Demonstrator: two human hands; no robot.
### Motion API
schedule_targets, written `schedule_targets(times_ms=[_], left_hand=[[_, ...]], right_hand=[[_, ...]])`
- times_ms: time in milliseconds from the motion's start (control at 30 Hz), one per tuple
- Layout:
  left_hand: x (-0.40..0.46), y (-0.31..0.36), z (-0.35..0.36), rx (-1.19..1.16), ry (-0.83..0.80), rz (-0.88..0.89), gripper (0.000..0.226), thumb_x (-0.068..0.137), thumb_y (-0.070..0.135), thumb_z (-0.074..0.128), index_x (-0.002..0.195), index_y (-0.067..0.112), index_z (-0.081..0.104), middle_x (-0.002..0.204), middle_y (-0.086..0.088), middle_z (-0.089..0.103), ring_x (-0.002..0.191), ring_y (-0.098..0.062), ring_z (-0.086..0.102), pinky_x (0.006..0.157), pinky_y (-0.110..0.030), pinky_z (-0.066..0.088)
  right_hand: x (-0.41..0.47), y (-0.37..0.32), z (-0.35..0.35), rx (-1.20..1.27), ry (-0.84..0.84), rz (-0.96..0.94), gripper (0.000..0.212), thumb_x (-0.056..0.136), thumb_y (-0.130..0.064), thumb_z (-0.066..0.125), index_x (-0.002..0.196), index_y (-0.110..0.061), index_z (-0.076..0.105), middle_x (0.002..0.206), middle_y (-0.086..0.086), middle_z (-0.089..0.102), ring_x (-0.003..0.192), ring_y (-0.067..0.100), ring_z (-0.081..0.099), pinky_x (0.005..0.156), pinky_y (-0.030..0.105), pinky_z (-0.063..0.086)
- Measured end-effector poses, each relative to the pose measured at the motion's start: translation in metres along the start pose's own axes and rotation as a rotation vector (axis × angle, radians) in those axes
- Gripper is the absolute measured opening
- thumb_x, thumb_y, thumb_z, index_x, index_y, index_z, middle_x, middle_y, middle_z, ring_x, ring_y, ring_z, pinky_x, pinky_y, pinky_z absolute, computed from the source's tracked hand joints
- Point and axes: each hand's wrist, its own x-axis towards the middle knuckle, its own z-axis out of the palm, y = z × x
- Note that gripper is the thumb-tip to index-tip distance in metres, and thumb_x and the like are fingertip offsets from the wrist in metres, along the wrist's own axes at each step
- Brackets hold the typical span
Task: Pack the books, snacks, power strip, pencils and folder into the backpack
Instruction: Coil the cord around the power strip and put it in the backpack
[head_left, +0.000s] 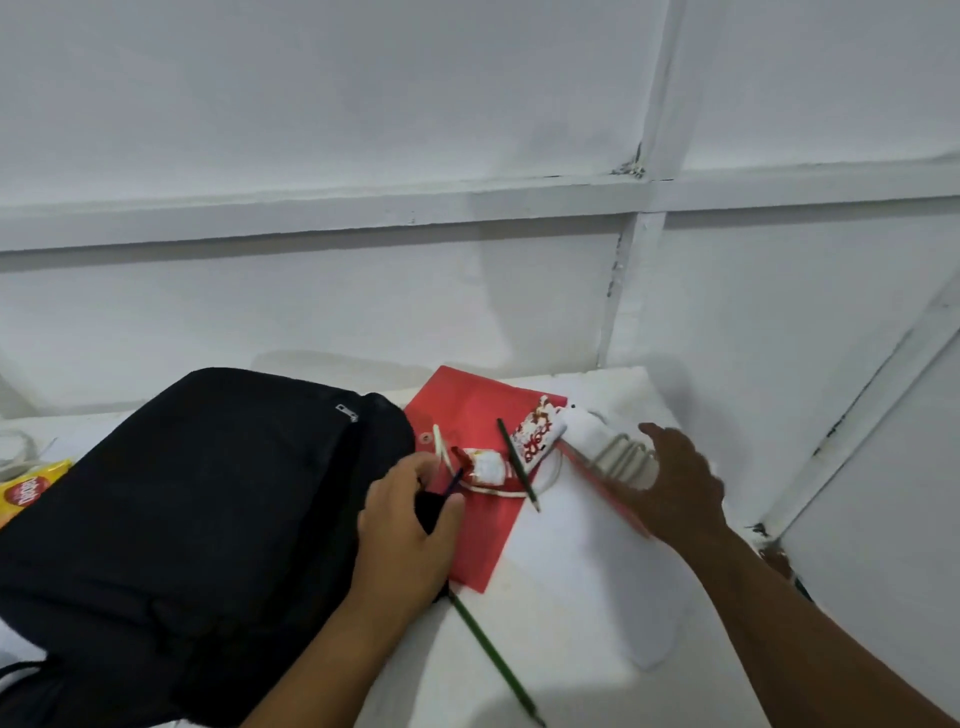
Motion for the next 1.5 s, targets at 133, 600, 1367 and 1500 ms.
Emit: schedule_targets(times_ms=[133,600,1367,1500], left_hand=[[0.006,0.026,0.035,-0.099,-0.177,0.035,0.020,0.084,0.026,0.069,0.103,0.029,0.063,0.098,0.016,0.065,0.092,0.003,0.059,0.082,-0.019,0.046],[0.032,0.069,0.110,-0.196,-0.499,-0.233,0.014,0.093,0.024,0.063,0.103,0.032,0.059,0.095,0.003,0.065,0.080,-0.009,0.062,0.059,-0.018,0.047],[0.086,0.137,0.053,-0.671,-0.495,-0.368,0.048,0.088,0.062,0.056,0.121,0.027,0.059,0.104,0.005,0.074,0.083,-0.014,0.073,0.066,-0.033,0.055],[0.100,0.131,0.025,-0.727,-0.375,-0.375,0.058,0.080,0.053,0.071,0.121,0.016,0.054,0.104,-0.006,0.074,0.083,-0.022,0.075,0.057,-0.033,0.056]], right_hand=[[0.000,0.018,0.011,0.185,-0.102,-0.017,0.081,0.078,-0.044,0.079,0.146,-0.022,0.042,0.140,0.007,0.050,0.130,0.027,0.048,0.105,0.038,0.038],[0.023,0.018,0.010,0.282,-0.264,0.042,0.078,0.074,-0.050,0.081,0.133,-0.027,0.036,0.115,-0.010,0.055,0.096,0.012,0.058,0.085,0.024,0.052],[-0.001,-0.085,-0.049,0.597,-0.056,-0.384,0.084,0.074,-0.017,0.085,0.142,-0.023,0.036,0.131,-0.005,0.043,0.116,-0.011,0.043,0.092,0.006,0.040],[-0.007,-0.112,-0.065,0.675,-0.227,-0.540,0.086,0.079,-0.009,0.080,0.150,-0.026,0.034,0.130,-0.006,0.049,0.114,0.004,0.055,0.085,0.018,0.051]])
